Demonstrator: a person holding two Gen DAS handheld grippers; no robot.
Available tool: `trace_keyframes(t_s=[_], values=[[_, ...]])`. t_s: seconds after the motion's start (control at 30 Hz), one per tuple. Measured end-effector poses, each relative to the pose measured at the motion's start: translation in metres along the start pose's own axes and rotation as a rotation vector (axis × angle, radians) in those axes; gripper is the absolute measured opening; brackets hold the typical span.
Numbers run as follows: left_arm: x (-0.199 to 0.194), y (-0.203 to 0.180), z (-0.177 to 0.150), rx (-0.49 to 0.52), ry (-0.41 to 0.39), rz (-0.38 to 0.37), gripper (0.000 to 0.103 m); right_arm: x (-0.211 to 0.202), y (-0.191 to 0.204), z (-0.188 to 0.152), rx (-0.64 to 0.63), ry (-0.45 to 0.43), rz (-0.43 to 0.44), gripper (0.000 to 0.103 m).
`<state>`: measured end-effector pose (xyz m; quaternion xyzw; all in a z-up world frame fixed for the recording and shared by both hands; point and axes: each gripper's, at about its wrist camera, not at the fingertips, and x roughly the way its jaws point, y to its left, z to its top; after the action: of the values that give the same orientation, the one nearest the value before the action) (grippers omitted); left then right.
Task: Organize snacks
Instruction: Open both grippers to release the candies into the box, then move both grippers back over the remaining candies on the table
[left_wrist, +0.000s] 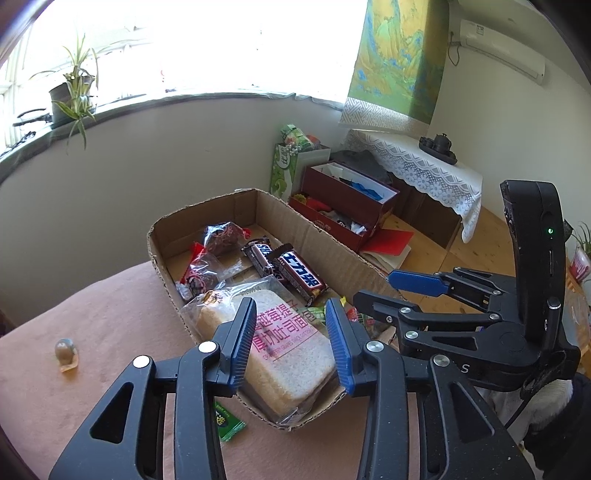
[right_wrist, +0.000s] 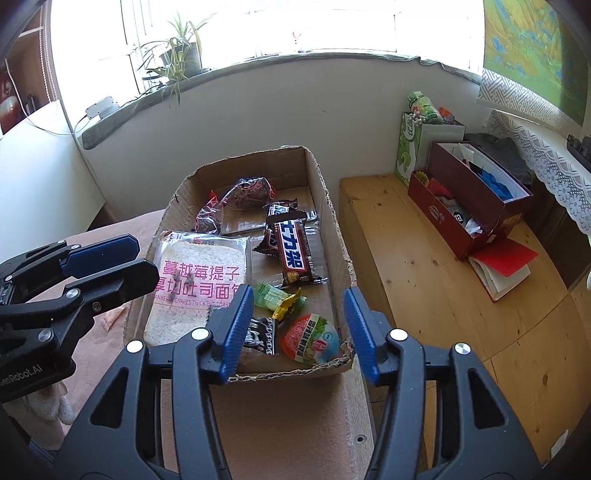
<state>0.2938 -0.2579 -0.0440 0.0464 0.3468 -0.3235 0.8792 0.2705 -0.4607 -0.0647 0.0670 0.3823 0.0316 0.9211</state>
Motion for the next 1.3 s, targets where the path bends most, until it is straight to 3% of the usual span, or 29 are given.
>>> trace_keyframes(t_s=[0.13,0.4,0.9,1.3], values=[[-0.003,0.001,-0.001,-0.003,-0.007,0.003,0.043,-0.003,0.000,-0.002,-0.003,-0.009,-0.016,0.068],[-0.014,0.006,-0.002,-0.006,-0.022,0.013,0.049,-0.012,0.007,-0.004,-0.017,-0.024,-0.038,0.080],[-0.037,0.046,-0.019,-0.044,-0.033,0.078,0.052,-0.024,0.048,-0.016,-0.065,-0.026,0.025,0.082],[-0.064,0.139,-0.042,-0.182,-0.026,0.190,0.052,-0.046,0.111,-0.041,-0.128,-0.046,0.196,0.082]])
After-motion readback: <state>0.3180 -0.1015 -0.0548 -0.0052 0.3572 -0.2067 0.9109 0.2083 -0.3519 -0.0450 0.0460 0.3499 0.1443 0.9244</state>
